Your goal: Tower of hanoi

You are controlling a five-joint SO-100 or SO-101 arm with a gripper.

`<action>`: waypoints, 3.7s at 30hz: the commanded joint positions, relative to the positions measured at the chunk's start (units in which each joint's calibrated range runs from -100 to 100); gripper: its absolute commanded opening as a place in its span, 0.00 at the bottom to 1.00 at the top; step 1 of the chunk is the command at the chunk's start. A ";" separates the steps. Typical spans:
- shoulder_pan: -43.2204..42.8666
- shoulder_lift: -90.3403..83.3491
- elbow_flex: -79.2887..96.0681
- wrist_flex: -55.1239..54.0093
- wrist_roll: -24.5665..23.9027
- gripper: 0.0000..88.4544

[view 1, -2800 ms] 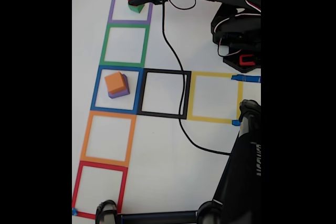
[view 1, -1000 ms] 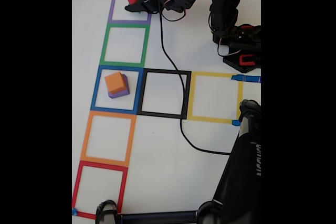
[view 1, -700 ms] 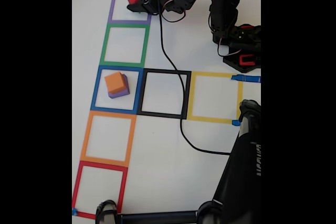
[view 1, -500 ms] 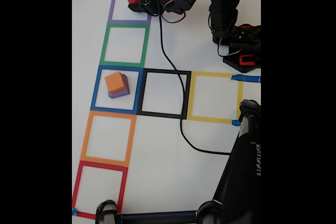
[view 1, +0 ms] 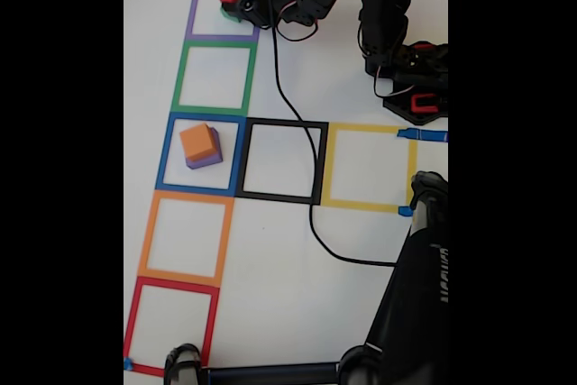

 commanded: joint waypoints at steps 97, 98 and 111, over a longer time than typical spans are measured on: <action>-28.63 16.33 3.26 -23.76 0.36 0.09; -28.72 16.41 3.26 -23.84 0.36 0.12; -28.34 14.96 3.44 -25.05 0.36 0.24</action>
